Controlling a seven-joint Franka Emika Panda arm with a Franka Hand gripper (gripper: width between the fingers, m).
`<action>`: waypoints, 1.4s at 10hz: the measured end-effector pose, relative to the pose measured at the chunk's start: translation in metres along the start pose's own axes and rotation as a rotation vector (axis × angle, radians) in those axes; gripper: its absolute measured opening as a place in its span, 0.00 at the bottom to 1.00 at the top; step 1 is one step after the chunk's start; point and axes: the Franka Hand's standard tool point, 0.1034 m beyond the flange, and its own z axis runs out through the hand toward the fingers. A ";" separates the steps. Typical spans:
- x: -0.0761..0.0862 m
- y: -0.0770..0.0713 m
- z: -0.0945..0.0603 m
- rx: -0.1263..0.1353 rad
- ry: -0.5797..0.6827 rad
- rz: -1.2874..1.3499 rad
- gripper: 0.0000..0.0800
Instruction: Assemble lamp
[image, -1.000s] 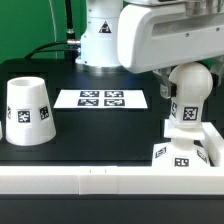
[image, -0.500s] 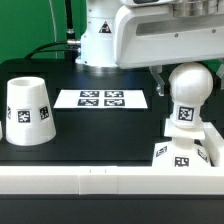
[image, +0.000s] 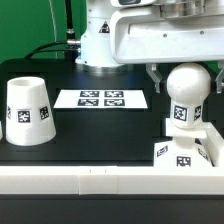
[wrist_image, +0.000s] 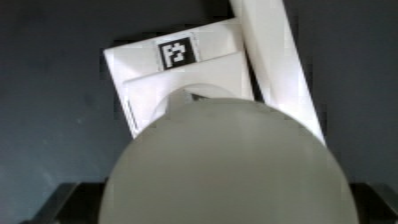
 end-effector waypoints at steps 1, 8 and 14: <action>0.000 0.000 0.000 0.010 -0.004 0.110 0.72; -0.003 -0.005 0.002 0.061 -0.044 0.752 0.72; -0.004 -0.007 0.003 0.061 -0.067 0.775 0.86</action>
Offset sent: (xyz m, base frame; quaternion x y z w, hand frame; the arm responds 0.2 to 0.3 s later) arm -0.0048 -0.0044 -0.0036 0.0184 -0.0069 0.2694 0.9628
